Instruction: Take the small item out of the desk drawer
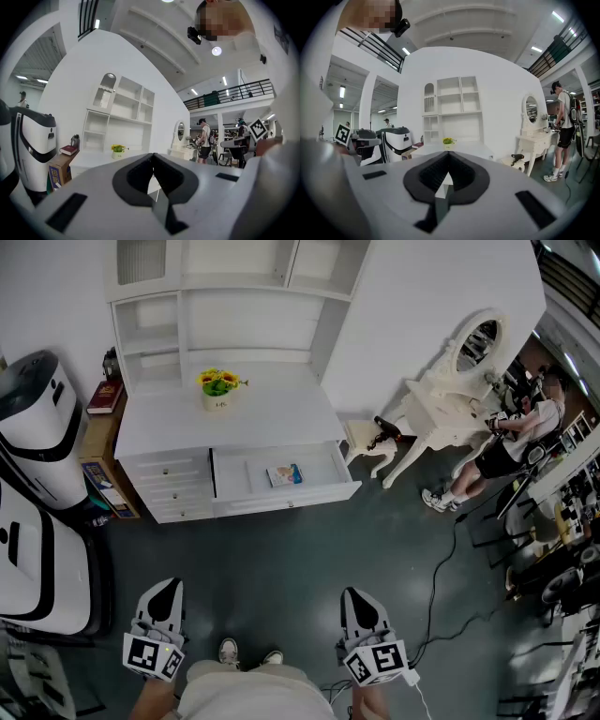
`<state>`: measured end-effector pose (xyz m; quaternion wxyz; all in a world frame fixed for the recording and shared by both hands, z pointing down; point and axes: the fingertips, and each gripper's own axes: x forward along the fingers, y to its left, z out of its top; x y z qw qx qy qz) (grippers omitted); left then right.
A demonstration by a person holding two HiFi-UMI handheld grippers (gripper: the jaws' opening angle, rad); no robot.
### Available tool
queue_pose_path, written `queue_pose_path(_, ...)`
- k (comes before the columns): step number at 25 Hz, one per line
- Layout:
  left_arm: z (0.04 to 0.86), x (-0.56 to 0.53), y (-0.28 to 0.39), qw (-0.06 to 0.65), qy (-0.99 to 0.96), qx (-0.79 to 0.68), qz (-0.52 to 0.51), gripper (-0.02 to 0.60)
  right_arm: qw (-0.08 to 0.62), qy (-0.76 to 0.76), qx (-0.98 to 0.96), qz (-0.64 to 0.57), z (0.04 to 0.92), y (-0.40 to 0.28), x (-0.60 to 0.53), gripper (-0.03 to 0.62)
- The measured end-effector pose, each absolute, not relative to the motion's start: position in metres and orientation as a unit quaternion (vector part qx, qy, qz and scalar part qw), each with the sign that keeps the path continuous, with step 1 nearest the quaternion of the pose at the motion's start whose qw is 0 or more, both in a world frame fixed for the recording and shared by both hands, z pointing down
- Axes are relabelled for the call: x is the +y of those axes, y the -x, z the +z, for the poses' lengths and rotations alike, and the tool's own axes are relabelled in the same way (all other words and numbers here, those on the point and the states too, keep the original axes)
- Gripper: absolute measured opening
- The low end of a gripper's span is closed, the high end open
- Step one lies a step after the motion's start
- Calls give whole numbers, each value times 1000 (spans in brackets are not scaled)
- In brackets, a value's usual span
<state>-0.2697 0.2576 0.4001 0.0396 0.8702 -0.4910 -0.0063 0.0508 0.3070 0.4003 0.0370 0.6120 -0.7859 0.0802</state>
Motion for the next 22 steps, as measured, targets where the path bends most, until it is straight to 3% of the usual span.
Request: queue_pose_path(22,374,303,240,16,-851,-523,-31,19,1,-585,-807,80,395,-90,364,9)
